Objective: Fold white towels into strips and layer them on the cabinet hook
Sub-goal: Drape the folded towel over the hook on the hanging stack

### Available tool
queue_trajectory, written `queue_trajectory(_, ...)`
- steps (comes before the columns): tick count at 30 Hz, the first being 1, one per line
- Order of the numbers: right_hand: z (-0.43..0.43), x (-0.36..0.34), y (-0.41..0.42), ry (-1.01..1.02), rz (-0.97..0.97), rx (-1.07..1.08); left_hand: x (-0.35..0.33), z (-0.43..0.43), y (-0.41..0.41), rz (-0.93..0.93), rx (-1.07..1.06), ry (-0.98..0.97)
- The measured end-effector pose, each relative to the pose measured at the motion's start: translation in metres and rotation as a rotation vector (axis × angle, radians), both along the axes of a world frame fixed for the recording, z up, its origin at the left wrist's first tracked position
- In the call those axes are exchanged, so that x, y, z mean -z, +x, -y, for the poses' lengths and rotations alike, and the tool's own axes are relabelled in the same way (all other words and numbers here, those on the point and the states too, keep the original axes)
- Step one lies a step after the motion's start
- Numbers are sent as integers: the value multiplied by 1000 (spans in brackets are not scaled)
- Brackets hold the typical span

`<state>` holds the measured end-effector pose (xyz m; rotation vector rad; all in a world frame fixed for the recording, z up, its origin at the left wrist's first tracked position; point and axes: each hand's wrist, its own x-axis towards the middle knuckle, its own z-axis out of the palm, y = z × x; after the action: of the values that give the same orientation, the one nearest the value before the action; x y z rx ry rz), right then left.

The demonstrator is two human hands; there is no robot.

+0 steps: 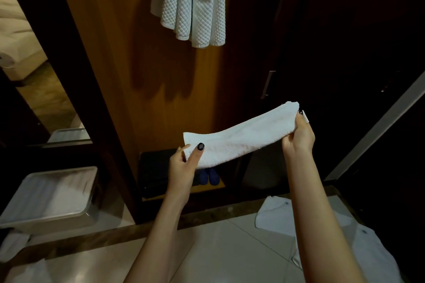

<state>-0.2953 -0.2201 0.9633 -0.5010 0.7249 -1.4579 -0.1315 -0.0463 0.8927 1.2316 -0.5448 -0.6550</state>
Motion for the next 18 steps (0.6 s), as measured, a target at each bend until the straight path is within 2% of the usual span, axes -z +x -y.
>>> queue_trajectory(5, 2, -5, -6, -59, -6, -19, -3, -8, 13, 205, 155, 43)
queue_trajectory(9, 2, -4, -8, -71, -72, 15, -2, -9, 15, 286, 171, 104)
queue_trajectory(14, 5, 12, -18, -300, -691, 110, -6, -9, 19, 378, 119, 120)
queue_trajectory(18, 3, 23, -25, -475, -1025, 130, -4, -11, 26, 372, 107, 96)
